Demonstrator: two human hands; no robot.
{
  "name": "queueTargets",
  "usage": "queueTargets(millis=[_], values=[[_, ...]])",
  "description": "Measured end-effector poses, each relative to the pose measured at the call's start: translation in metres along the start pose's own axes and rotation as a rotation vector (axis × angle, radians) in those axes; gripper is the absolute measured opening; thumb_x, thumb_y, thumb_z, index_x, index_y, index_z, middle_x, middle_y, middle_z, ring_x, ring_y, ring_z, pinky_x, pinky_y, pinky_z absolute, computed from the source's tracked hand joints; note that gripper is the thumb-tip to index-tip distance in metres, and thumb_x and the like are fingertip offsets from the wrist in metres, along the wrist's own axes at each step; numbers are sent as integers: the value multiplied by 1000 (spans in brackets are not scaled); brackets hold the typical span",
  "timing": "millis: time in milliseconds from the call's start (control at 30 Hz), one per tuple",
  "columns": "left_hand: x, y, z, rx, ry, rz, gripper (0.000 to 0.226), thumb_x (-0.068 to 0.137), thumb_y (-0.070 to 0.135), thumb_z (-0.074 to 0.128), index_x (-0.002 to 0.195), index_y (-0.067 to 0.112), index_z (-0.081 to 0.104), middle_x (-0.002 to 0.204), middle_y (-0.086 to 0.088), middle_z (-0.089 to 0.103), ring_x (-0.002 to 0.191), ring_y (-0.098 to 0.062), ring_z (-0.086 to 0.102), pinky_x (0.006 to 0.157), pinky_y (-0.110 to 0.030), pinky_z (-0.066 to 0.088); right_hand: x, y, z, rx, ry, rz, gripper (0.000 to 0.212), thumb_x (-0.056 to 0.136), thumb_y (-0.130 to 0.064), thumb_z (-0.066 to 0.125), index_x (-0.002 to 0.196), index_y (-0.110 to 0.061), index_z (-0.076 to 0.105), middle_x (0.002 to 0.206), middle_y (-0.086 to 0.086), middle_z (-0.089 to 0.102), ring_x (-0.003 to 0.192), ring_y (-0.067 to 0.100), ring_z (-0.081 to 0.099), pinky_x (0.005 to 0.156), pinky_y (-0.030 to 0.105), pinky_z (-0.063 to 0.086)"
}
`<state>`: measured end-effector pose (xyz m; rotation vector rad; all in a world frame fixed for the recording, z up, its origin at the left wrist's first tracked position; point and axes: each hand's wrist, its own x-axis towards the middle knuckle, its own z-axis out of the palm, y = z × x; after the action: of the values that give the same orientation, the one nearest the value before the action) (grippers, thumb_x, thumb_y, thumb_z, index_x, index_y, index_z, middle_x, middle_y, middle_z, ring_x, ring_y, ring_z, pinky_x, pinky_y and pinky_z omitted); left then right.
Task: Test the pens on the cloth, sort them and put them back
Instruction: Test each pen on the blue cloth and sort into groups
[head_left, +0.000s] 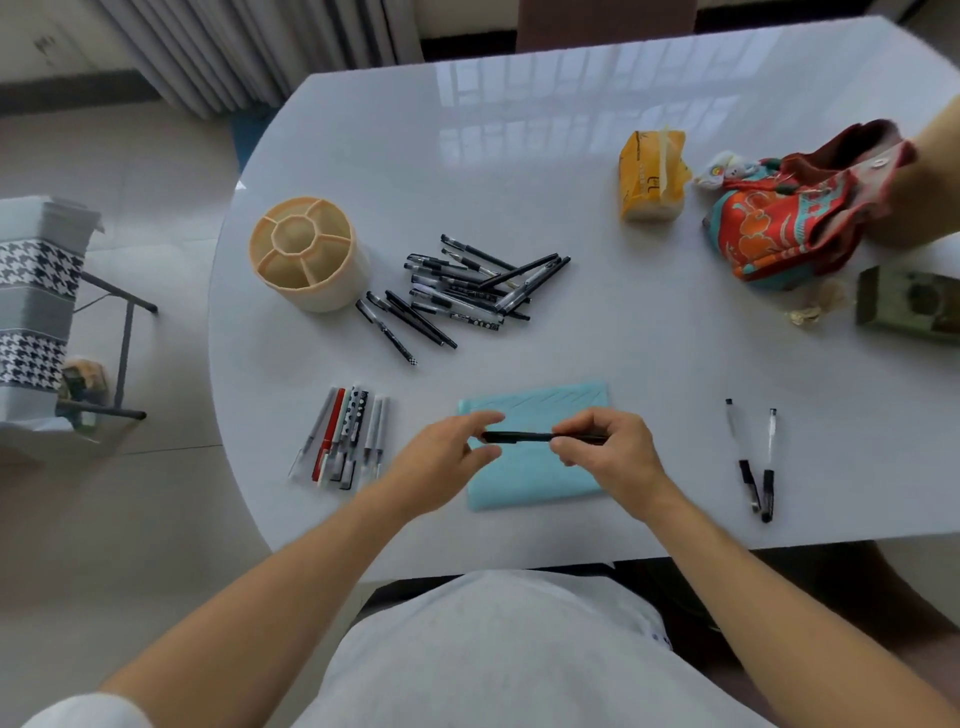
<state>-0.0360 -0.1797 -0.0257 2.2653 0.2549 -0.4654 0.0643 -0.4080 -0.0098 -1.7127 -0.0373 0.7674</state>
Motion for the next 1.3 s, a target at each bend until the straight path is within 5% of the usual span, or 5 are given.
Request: queueTargets(millis=[133,533,733,1067,1300], values=[[3,12,8,19,-154,53,11,98,33,52,93,32,61,74,11,68,61,-4,63,60,-25,51,-14,8,8,242,3,37,8,79,-4,76,86,-8,79,71,12,71,65,21,65,67,28,56],[4,34,13,179,-198,151,29,105,38,38,85,25,54,76,8,65,67,-13,58,64,-36,48,-10,14,2,302,-103,74,23,91,-22,69,89,-1,78,78,23,73,68,28,67,66,33,57],[2,20,-2,-169,-448,-119,34,102,34,43,76,19,59,68,1,70,57,-10,58,61,-31,48,5,8,-24,417,-49,44,23,98,-4,59,85,-5,78,74,16,71,67,21,67,63,28,56],[8,-5,25,225,-74,194,35,105,40,43,110,15,68,144,1,54,137,-18,40,112,-32,34,40,20,-16,-75,282,-51,16,93,-10,68,91,-23,77,89,3,78,79,19,74,77,31,59],[11,-8,38,304,-128,185,36,105,38,44,107,13,69,152,-3,44,143,-20,34,116,-34,29,48,39,7,-356,341,-156,13,91,-16,70,99,-20,79,84,-18,71,78,-10,67,78,5,48]])
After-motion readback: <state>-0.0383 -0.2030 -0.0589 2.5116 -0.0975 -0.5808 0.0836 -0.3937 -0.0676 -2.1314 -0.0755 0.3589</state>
